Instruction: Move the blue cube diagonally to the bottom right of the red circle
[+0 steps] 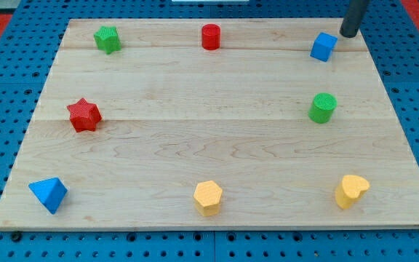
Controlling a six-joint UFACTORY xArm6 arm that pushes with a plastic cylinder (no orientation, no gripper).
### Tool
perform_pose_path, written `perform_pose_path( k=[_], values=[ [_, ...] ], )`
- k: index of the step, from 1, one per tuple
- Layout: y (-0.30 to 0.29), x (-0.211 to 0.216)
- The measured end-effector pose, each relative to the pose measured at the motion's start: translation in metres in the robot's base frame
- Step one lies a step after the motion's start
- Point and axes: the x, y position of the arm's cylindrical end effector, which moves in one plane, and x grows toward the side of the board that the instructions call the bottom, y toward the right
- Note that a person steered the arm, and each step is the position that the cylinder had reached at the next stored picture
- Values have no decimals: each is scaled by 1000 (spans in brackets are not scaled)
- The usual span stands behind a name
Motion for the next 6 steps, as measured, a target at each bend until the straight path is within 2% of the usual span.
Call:
perform_pose_path(
  k=[2,3,6],
  values=[
    [-17,19],
    [-44,34],
    [-131,41]
  ],
)
